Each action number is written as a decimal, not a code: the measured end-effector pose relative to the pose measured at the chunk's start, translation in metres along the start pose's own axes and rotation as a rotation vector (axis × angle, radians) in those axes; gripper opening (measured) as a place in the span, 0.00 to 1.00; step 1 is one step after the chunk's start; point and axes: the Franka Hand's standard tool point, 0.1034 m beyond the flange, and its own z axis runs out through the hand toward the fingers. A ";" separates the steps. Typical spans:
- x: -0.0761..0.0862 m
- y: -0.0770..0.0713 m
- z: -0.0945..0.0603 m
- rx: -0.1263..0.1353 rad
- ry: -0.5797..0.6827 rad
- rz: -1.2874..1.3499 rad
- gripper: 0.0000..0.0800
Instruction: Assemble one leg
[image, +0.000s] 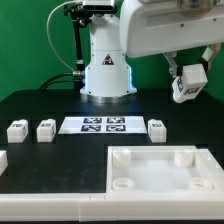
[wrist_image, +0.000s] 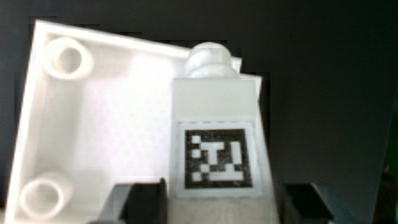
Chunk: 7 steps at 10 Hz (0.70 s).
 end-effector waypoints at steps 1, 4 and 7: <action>-0.001 0.001 0.002 -0.013 0.098 0.000 0.36; 0.027 0.025 -0.009 -0.055 0.392 -0.082 0.36; 0.076 0.019 -0.017 -0.065 0.690 -0.072 0.36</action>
Offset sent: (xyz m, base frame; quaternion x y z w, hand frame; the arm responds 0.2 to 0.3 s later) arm 0.1000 -0.0431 0.0218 -0.0301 0.2049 -0.0980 0.9734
